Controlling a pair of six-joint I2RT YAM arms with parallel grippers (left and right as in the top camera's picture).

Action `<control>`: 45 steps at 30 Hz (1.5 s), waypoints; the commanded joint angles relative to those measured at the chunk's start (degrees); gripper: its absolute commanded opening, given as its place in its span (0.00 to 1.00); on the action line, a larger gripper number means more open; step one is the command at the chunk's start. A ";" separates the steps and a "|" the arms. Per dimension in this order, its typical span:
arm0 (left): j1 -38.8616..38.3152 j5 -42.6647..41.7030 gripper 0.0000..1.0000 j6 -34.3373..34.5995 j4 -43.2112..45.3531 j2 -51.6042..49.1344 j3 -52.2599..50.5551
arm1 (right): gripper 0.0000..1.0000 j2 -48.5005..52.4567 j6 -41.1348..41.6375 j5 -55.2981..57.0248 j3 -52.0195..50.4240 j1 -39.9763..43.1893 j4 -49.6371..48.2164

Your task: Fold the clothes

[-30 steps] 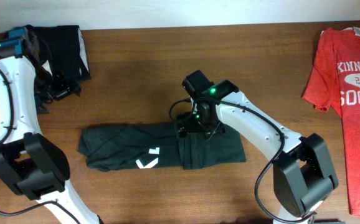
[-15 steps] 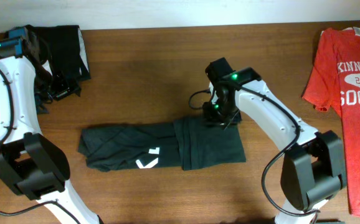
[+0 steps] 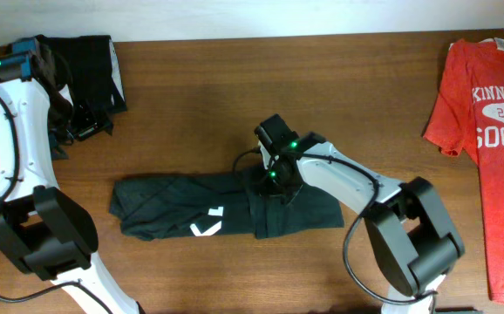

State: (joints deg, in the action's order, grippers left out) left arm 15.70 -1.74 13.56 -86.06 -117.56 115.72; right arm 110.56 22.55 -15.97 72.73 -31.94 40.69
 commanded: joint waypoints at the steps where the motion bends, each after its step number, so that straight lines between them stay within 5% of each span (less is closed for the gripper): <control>1: -0.33 -0.44 0.99 0.09 0.09 -0.07 -0.52 | 0.26 1.64 -0.11 0.26 -0.31 -0.24 -5.29; 5: -0.33 -0.44 0.99 0.09 0.09 -0.07 -0.52 | 0.26 1.64 -3.08 1.60 0.50 0.55 -10.45; 8: -0.33 -0.42 0.99 0.09 0.55 -0.07 -0.52 | 0.28 0.90 -3.98 1.57 6.67 2.80 -2.34; 11: -0.33 -0.42 0.99 0.09 1.16 -0.07 -0.52 | 0.66 -0.07 -6.54 1.84 18.25 7.43 11.98; 13: -0.33 -0.42 0.99 0.09 1.22 -0.07 -0.52 | 0.74 -0.07 -8.41 1.77 25.05 11.26 19.93; 14: -0.33 -0.42 0.99 0.09 1.20 -0.07 -0.52 | 0.70 -0.07 -9.07 1.55 27.26 13.25 22.82; 17: -0.33 -0.44 0.99 0.09 1.20 -0.07 -0.52 | 0.22 0.44 -10.29 -0.90 27.19 16.20 26.47; 19: -0.33 -0.44 0.99 0.11 1.20 -0.07 -0.52 | 0.04 0.50 -11.61 -3.23 23.74 15.21 25.77; 27: -0.33 -0.44 0.99 0.09 1.18 -0.07 -0.52 | 0.04 0.55 -2.03 -4.72 2.32 6.71 4.61; 34: -0.33 -0.44 0.99 0.09 1.14 -0.07 -0.52 | 0.05 2.95 -1.44 -4.04 -2.32 6.54 -10.97; 41: -0.33 -0.44 0.99 0.07 1.16 -0.07 -0.52 | 0.08 4.17 -2.45 3.17 0.11 9.01 -13.11; 45: -0.33 -0.42 0.99 0.07 1.38 -0.07 -0.52 | 0.15 4.13 -5.81 2.47 9.51 15.19 -2.73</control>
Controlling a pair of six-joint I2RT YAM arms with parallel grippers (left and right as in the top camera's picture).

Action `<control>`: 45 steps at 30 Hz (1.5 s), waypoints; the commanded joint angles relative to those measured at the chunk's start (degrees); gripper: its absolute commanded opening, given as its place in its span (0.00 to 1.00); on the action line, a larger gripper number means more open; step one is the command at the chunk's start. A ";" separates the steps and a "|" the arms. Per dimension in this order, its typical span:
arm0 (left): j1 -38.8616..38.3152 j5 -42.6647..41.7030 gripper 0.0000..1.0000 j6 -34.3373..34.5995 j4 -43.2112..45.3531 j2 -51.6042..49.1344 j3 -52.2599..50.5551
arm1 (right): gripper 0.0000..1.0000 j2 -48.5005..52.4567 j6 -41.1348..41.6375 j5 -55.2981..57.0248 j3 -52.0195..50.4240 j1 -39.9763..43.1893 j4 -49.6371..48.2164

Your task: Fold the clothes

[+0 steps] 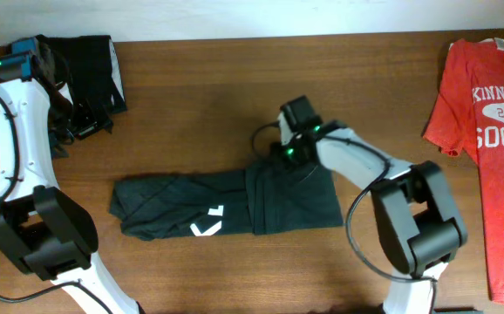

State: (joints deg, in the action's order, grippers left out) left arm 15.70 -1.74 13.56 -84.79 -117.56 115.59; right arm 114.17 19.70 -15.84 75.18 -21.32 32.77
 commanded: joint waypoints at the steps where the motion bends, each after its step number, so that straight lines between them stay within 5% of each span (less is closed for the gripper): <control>1: -0.33 -0.44 0.99 0.07 0.15 -0.07 -0.39 | 0.22 0.52 -3.93 2.36 10.56 6.01 9.27; 3: -0.33 -0.46 0.99 -0.37 0.35 -0.07 -0.44 | 0.44 0.52 -4.76 2.38 19.58 9.55 19.12; 4: -0.33 -0.44 0.99 -0.42 0.35 -0.07 -0.48 | 0.64 0.52 -4.92 2.40 23.21 11.13 22.73; 5: -0.33 -0.48 0.99 -1.14 0.46 -0.07 -0.74 | 0.99 0.52 -4.90 2.51 26.75 12.92 25.99; 10: 1.64 -3.06 0.99 -5.25 -0.07 -0.11 -4.79 | 0.99 0.52 -4.90 5.18 34.03 24.39 32.41; 15: 3.91 -25.75 0.99 -22.71 1.09 -0.11 -14.75 | 0.99 0.66 -4.87 5.16 33.51 34.56 36.81; 20: 3.82 -24.72 0.99 -22.64 10.19 -0.11 -30.03 | 0.99 0.66 -4.87 5.18 33.48 39.21 39.36; 25: 5.66 -13.51 0.99 -15.85 11.72 -0.11 -33.55 | 0.99 0.66 -4.87 5.18 33.48 39.71 40.74; 39: -0.72 -24.06 0.99 -17.99 20.06 -0.11 -44.98 | 0.99 0.66 -4.87 5.18 33.48 39.71 40.72; 41: -1.20 -24.02 0.81 -17.97 20.13 -0.11 -44.96 | 0.99 0.66 -4.87 5.16 33.48 39.71 40.72; 44: -1.03 -24.00 0.28 -17.90 20.13 -0.11 -44.92 | 0.99 0.66 -4.87 5.16 33.48 39.71 40.72; 45: -0.92 -23.98 0.17 -17.90 20.13 -0.11 -44.89 | 0.99 0.66 -4.87 5.18 33.48 39.71 40.72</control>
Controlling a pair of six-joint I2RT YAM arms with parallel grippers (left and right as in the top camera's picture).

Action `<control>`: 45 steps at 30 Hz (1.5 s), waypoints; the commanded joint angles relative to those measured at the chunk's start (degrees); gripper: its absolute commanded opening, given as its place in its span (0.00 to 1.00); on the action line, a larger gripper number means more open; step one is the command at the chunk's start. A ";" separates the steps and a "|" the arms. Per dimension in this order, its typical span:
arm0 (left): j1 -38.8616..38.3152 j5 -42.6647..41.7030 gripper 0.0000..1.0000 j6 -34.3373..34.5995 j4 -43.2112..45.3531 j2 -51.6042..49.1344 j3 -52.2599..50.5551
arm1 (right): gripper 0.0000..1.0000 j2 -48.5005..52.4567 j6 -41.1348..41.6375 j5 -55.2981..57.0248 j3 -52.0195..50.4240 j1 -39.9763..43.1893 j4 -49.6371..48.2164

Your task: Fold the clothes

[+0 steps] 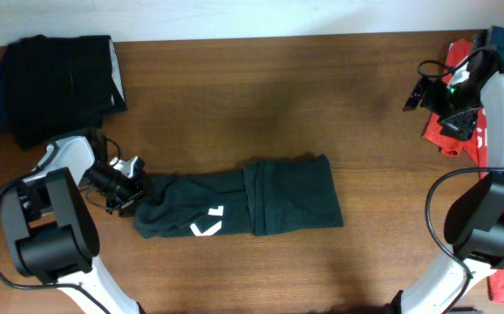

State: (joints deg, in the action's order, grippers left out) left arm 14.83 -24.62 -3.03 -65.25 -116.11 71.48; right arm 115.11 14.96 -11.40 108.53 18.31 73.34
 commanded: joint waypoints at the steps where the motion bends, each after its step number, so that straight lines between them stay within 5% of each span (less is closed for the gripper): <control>1: -0.04 -1.09 0.01 -1.31 0.55 -1.55 -0.76 | 0.99 -0.28 -0.13 0.72 0.13 0.09 0.15; 7: -0.04 7.78 0.01 5.70 -1.44 -1.49 3.23 | 0.99 -0.28 -0.13 0.74 0.13 0.09 0.15; 12: -0.07 17.09 0.01 12.39 -11.89 -1.49 18.03 | 0.99 -0.28 -0.13 0.72 0.13 0.09 0.15; 21: -7.13 16.85 0.01 12.85 -30.01 -1.49 42.58 | 0.99 -0.28 -0.13 0.72 0.13 0.09 0.15; 34: -38.14 9.16 0.01 12.87 -24.98 -1.51 41.86 | 0.99 -0.28 -0.13 0.74 0.13 0.09 0.15; 45: -47.47 12.83 0.04 14.40 -23.30 -2.95 41.79 | 0.99 -0.28 -0.13 0.72 0.13 0.09 0.15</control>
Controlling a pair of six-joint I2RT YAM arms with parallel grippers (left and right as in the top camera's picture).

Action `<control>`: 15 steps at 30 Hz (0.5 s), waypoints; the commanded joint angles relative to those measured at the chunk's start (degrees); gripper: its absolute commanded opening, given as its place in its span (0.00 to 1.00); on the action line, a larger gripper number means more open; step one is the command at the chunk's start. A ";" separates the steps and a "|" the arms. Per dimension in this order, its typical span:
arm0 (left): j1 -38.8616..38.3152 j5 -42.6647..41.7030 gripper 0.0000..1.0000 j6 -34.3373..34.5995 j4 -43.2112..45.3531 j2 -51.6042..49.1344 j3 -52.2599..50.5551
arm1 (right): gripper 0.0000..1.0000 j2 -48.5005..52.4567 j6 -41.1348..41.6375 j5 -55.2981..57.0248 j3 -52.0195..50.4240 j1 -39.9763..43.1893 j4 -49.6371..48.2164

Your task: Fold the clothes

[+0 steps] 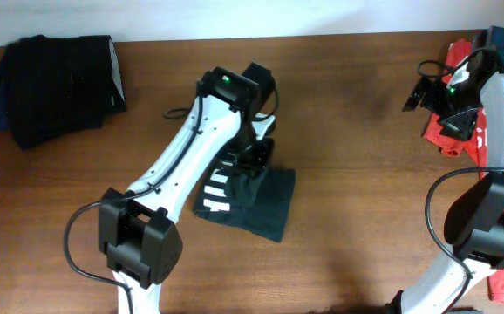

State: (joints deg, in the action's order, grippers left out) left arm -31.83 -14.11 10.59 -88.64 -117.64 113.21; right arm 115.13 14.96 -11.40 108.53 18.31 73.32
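Note:
The dark green garment (265, 209) lies at the table's middle, bunched into a short, slanted bundle with white markings (217, 194) showing on its left side. My left gripper (254, 160) reaches down onto the bundle's upper edge and looks shut on a fold of the cloth, which rises to meet it. My right gripper (418, 92) hangs at the far right, away from the green garment, beside the red T-shirt (500, 157), with its fingers apart and nothing in them.
A pile of folded black clothes (60, 83) sits at the back left corner. The red T-shirt with white lettering lies spread along the right edge. Bare brown table (365, 218) lies between the bundle and the red shirt.
My left gripper was at the garment's left end; now it is over the middle, with that end carried rightward over the rest. The long strip has become a short bundle. The right arm is unchanged.
First my right gripper pressed on the right part of the long green strip, left arm parked at the black pile. Then the right gripper stood at the strip's upper right edge. It withdrew to the red shirt while the left took the left end, now brought over the middle.

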 commanded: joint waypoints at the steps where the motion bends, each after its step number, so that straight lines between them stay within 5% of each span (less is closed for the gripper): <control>1: -0.81 4.46 0.04 0.76 0.09 -2.01 0.07 | 0.99 -0.31 -0.13 0.72 0.13 0.09 0.17; 8: -0.66 14.01 0.04 0.46 -1.29 -7.23 0.07 | 0.98 -0.31 -0.13 0.72 0.13 0.09 0.17; 15: -1.38 11.28 0.05 0.50 -0.04 -8.04 0.07 | 0.99 -0.31 -0.13 0.72 0.13 0.09 0.17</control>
State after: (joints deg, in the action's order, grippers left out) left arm -32.60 -2.50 10.59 -89.49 -125.51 113.14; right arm 115.13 14.98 -11.40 108.53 18.31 73.32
